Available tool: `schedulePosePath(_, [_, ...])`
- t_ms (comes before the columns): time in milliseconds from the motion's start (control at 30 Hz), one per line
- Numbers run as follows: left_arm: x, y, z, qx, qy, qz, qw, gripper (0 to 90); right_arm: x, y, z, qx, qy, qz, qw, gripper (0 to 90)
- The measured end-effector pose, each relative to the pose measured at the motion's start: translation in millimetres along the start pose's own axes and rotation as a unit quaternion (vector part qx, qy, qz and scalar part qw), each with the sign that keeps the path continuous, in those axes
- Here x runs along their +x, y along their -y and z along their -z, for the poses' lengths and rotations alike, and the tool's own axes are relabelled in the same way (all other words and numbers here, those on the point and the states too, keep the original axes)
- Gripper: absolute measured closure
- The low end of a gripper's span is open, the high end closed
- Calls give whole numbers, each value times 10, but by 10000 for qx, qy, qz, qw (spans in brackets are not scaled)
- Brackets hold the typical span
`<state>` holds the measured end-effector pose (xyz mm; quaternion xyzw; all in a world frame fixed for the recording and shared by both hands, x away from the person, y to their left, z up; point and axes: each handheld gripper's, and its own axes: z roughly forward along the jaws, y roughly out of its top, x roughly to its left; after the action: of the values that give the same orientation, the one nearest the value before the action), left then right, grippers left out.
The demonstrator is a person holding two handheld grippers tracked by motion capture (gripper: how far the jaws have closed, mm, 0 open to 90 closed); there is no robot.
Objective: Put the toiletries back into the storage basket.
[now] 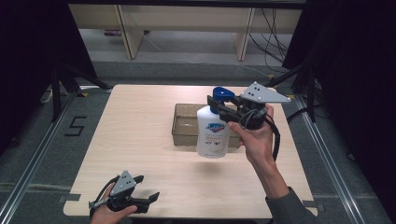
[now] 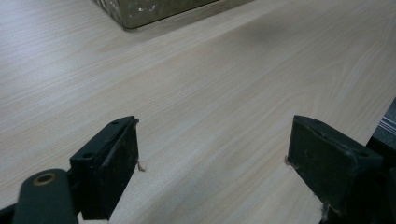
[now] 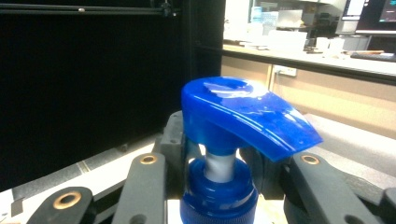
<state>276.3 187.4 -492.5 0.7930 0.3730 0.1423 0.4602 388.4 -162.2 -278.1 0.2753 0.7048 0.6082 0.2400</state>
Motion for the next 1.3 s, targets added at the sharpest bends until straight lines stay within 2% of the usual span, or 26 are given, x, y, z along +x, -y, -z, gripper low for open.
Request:
schedulePosePath(167, [-1, 1, 0, 42, -33, -17, 10000, 159, -77, -79, 4, 20, 106, -90, 9999, 625])
schedulePosePath(300, [0, 1, 2, 42, -35, -16, 10000, 158, -176, -129, -5, -7, 262, -16, 9997, 625])
schedulePosePath(333, [0, 1, 2, 41, -37, -7, 10000, 159, -180, -133, -4, 21, 253, -88, 9996, 625])
schedulePosePath(467, [-3, 5, -8, 57, 16, -29, 10000, 158, -255, -139, -5, 36, 371, -173, 9992, 625])
schedulePosePath(500, [-5, 6, -8, 65, 18, -25, 10000, 158, -285, -140, -7, 31, 414, -123, 9991, 625])
schedulePosePath(567, [0, 5, -11, 55, 14, -30, 10000, 158, -318, -139, -11, 50, 444, -222, 9988, 625])
schedulePosePath(600, [3, 6, -11, 51, 8, -28, 10000, 158, -347, -142, -15, 60, 478, -155, 9987, 625])
schedulePosePath(667, [2, 7, -13, 27, -15, -6, 10000, 158, -373, -148, -31, 89, 497, -237, 9984, 625])
schedulePosePath(700, [1, 9, -17, -2, -27, -2, 10000, 157, -397, -154, -36, 77, 554, -178, 9983, 625])
schedulePosePath(833, [9, 5, -12, 22, 8, -45, 10000, 155, -464, -166, -70, 67, 596, -263, 9979, 625])
schedulePosePath(900, [12, 5, -10, 41, -6, -63, 10000, 155, -494, -169, -87, 66, 660, -328, 9973, 625])
schedulePosePath(967, [9, 6, -13, 27, 1, -48, 10000, 154, -531, -171, -99, 65, 760, -286, 9967, 624])
schedulePosePath(1300, [9, 7, -12, 27, 3, -46, 10000, 154, -704, -119, -212, 63, 957, -454, 9944, 625])
